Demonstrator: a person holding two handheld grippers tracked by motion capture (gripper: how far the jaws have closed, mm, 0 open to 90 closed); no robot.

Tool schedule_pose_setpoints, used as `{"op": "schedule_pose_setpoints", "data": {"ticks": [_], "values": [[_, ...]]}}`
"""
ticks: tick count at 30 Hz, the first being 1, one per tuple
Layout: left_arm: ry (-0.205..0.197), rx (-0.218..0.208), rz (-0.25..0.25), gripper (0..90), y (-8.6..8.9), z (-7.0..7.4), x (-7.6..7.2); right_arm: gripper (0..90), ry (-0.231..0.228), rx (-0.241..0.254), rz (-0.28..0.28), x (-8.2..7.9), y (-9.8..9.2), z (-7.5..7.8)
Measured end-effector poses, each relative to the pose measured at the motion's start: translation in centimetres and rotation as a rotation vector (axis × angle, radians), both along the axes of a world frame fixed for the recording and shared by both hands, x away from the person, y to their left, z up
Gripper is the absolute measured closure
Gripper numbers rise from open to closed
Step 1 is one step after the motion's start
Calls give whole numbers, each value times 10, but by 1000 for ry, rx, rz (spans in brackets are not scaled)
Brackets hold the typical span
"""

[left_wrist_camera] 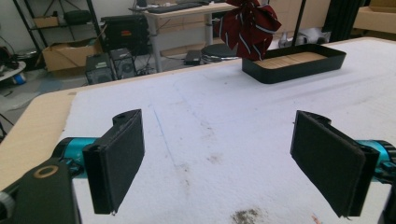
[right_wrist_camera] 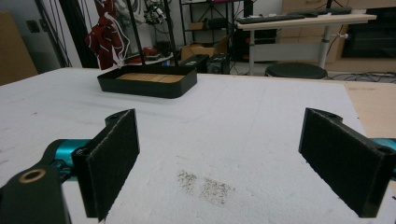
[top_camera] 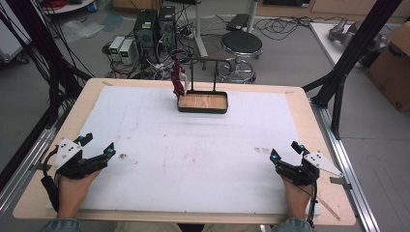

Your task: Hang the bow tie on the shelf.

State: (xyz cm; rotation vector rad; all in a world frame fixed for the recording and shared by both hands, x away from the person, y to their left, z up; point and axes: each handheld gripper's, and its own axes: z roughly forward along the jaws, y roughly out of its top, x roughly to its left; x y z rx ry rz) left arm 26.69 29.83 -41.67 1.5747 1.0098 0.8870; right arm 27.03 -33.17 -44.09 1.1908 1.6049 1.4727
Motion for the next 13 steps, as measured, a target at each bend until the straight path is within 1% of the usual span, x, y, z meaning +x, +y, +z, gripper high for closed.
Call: {"op": "schedule_pose_setpoints", "data": {"ticks": [2,4,6,13], "values": [[6,5,-8,180,-2,-4,1,114,-8,-7,4,1,0,0],[24,12,-11,180,-3,-9,2,114,-7,-4,3,1,0,0],[34,11,-14,180,-4,-11,3,114,-5,-2,3,0,0,0],[39,12,-22,180,-5,-12,4,114,-4,-1,3,0,0,0]]}}
